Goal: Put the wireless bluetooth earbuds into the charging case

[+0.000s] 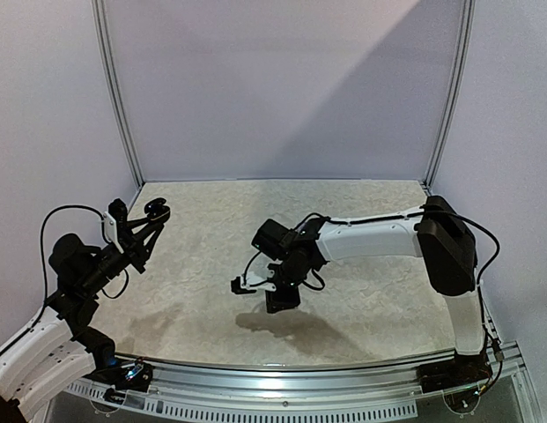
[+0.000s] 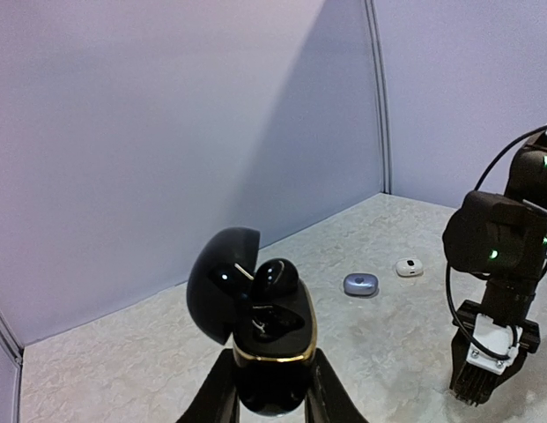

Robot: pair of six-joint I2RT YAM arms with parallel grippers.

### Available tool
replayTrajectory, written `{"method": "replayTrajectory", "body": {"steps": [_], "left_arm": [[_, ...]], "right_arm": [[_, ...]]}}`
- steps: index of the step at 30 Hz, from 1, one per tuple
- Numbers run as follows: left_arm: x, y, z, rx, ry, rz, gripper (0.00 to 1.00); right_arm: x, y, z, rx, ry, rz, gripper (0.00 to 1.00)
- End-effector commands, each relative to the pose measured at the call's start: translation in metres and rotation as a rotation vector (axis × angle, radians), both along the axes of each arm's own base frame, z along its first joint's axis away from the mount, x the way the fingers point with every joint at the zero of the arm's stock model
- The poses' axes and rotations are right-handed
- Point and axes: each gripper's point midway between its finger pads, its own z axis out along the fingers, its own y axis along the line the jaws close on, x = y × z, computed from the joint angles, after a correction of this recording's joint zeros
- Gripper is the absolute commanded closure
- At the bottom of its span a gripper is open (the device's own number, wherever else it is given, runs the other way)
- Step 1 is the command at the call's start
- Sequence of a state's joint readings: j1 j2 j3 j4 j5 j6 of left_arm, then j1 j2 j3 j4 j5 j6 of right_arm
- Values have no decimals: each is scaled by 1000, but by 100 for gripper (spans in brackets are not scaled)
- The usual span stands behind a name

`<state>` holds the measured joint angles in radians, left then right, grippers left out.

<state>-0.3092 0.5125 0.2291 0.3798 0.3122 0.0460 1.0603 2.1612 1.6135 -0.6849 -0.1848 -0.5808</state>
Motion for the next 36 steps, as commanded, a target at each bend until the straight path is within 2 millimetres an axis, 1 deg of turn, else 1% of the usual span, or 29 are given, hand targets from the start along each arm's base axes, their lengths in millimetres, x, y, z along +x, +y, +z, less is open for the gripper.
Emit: {"method": "replayTrajectory", "body": {"steps": [1,4,6,7,8,9,10,11,13,17,19,21,24,26,31,34,36], "left_arm": [[2,2,-11,19,24,3,100],[2,2,-12,20,27,2,100],[2,1,-13,20,30,-1,100],[2,1,-13,20,30,-2,100],[2,1,-12,19,29,-2,100],[2,1,-12,19,28,-2,100],[2,1,-12,19,28,-1,100],[2,1,-12,19,28,-2,100],[2,1,-12,19,29,-2,100],[2,1,-13,22,31,-4,100],[2,1,-14,23,33,-5,100],[2,0,-14,22,36,-6,100],[2,0,-15,23,38,-10,100],[2,-1,-16,23,39,-12,100],[1,-1,-16,23,39,-15,100],[1,-1,-16,22,40,-16,100],[1,-1,-16,23,40,-15,100]], "right_arm": [[8,14,13,13,5,-53,58],[6,19,19,29,57,-77,56],[10,20,29,62,73,-93,56],[13,21,37,89,83,-111,56],[22,20,47,122,85,-135,58],[25,20,52,145,93,-160,60],[36,18,58,170,96,-205,63],[41,14,59,170,98,-234,64],[42,5,51,127,110,-273,64],[33,-7,23,51,172,-326,64],[29,-11,16,39,193,-357,64],[27,-15,12,30,212,-395,63],[20,-15,13,36,274,-446,59],[18,-16,13,34,294,-486,58],[16,-16,15,50,341,-574,59],[15,-14,11,41,355,-626,63],[12,-12,6,22,367,-631,63]]}}
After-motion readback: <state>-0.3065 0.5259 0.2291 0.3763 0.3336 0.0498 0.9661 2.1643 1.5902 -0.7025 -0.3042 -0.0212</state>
